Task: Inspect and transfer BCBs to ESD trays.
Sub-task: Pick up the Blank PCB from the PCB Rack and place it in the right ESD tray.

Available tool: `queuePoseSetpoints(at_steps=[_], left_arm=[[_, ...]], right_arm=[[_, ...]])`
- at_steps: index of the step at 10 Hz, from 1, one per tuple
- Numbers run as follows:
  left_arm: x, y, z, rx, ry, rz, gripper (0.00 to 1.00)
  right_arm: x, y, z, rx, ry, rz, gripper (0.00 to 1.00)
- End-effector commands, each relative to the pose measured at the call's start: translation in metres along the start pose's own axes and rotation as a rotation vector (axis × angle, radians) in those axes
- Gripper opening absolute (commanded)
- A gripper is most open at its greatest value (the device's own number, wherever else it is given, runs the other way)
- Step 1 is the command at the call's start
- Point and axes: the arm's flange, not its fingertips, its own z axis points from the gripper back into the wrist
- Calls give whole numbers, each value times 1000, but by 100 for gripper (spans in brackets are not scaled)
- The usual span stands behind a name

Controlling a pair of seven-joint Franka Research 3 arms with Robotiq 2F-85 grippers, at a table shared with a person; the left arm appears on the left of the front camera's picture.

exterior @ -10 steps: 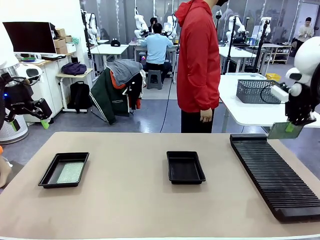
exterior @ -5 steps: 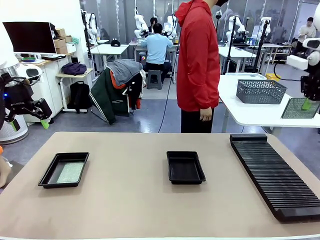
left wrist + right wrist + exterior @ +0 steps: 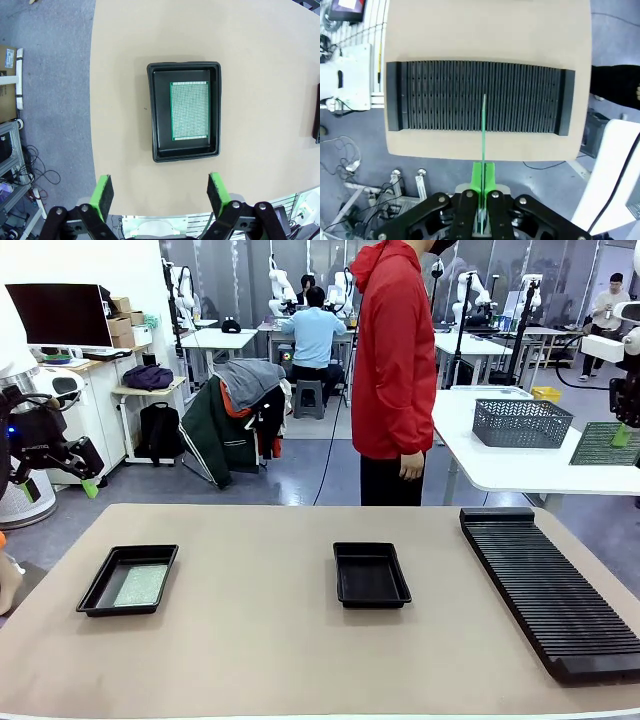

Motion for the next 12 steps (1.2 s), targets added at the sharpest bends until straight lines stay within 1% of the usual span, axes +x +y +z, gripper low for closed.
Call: queuePoseSetpoints(at_steps=[1, 9, 10, 12], left_arm=[[0, 1, -2, 0, -6, 1, 100], [0, 1, -2, 0, -6, 1, 100], [0, 1, -2, 0, -6, 1, 100], [0, 1, -2, 0, -6, 1, 100]], right_arm=[[2, 0, 1, -1, 1, 4, 0], [2, 0, 1, -1, 1, 4, 0], [2, 0, 0, 0, 1, 4, 3], [11, -10, -3, 50, -114, -141, 3]])
